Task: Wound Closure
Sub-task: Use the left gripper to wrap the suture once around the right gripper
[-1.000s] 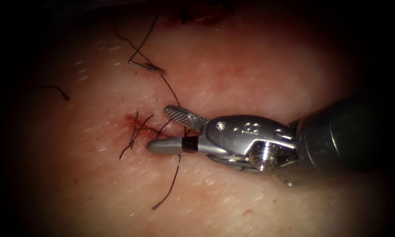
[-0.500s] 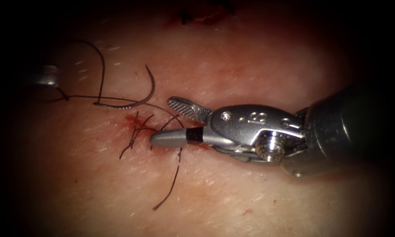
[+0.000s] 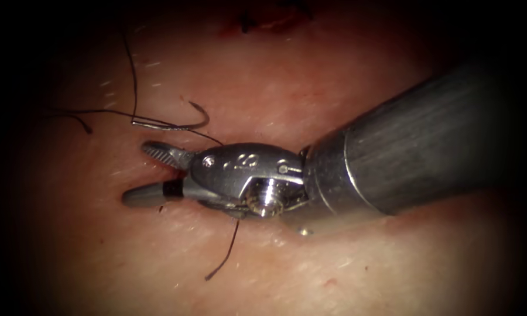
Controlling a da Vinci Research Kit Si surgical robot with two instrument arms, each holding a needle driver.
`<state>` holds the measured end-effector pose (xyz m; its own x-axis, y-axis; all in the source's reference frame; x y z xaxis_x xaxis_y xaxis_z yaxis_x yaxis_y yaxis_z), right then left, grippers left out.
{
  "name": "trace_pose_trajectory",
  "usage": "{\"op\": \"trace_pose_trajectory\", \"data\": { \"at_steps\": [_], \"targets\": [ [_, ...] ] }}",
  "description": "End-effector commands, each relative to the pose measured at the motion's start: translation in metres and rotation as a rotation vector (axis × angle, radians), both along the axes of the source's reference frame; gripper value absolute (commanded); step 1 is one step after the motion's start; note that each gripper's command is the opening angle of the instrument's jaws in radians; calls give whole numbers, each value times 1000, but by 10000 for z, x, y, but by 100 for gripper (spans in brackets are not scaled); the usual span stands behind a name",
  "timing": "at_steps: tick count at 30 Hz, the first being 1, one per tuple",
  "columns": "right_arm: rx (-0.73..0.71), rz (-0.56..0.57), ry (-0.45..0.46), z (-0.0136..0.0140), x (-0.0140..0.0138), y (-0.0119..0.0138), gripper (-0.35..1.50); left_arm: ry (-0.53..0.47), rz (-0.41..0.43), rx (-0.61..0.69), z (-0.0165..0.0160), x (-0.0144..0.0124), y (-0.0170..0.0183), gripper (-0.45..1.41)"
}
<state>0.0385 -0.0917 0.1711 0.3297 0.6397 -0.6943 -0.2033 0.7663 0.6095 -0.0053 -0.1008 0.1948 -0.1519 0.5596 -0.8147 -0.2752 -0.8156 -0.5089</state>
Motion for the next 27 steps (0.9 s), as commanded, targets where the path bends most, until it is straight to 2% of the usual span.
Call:
{"op": "trace_pose_trajectory", "data": {
  "at_steps": [1, 6, 11, 14, 17, 20, 24, 27],
  "targets": [
    [5, 23, 2, -2, 13, -3, 71, -5, 1, 6, -2, -11, -16, -45],
    [-12, 34, 3, -11, 6, 20, 71, -8, 0, 7, 2, -9, -27, -45],
    [-47, 24, 2, -8, 7, 24, 71, -27, -6, 34, 2, -10, -44, -45],
    [-98, 45, -17, 5, -3, 25, 71, -54, -52, 68, 2, -12, -70, -45],
    [-130, 93, -20, 6, -16, 34, 71, -85, -107, 87, 12, -16, -105, -45],
    [-166, 167, -29, 4, -25, 44, 71, -145, -195, 129, 32, -43, -163, -45],
    [-169, 178, -8, -1, -25, 39, 71, -159, -220, 140, 42, -65, -178, -45],
    [-165, 188, 20, -12, -34, 39, 71, -166, -234, 149, 64, -75, -181, -45]
  ]
}}
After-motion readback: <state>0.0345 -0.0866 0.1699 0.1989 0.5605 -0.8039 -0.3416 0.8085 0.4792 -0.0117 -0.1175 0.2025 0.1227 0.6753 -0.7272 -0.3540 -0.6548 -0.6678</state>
